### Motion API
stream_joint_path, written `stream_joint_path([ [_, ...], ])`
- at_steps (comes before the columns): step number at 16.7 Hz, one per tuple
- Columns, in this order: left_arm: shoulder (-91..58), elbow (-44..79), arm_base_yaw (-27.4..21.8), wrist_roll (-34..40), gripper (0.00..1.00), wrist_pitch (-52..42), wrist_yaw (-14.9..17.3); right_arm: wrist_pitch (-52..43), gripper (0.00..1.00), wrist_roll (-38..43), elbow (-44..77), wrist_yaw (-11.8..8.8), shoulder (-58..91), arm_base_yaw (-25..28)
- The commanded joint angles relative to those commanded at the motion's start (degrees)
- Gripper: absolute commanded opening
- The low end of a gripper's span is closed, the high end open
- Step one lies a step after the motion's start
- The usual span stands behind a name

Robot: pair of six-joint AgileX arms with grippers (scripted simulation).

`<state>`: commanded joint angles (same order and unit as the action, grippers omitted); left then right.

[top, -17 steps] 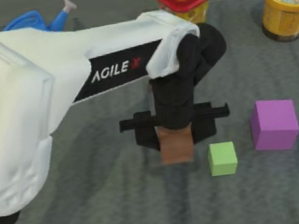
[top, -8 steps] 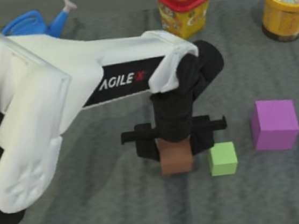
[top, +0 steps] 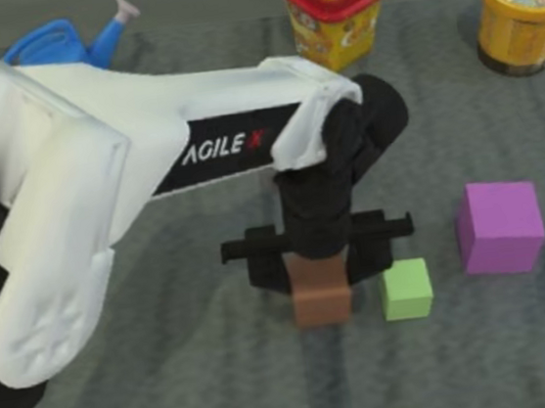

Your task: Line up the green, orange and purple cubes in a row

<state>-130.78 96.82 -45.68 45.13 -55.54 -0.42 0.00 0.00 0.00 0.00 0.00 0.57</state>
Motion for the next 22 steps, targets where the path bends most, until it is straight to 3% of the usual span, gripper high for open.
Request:
stream_joint_path([
  [3,0.0,0.0,0.0,0.0,0.98,0.0,0.0,0.0,1.0,0.0,0.0,0.0,0.0,0.0],
  [4,0.0,0.0,0.0,0.0,1.0,0.0,0.0,0.0,1.0,0.0,0.0,0.0,0.0,0.0],
  [13,0.07,0.21,0.08,-0.02,1.0,-0.21,-0.01,0.0,1.0,0.0,0.0,0.0,0.0,0.0],
  [22,4.08,9.57,1.08,0.23,1.0,-13.62,-0.04,0.0,1.0,0.0,0.0,0.0,0.0,0.0],
])
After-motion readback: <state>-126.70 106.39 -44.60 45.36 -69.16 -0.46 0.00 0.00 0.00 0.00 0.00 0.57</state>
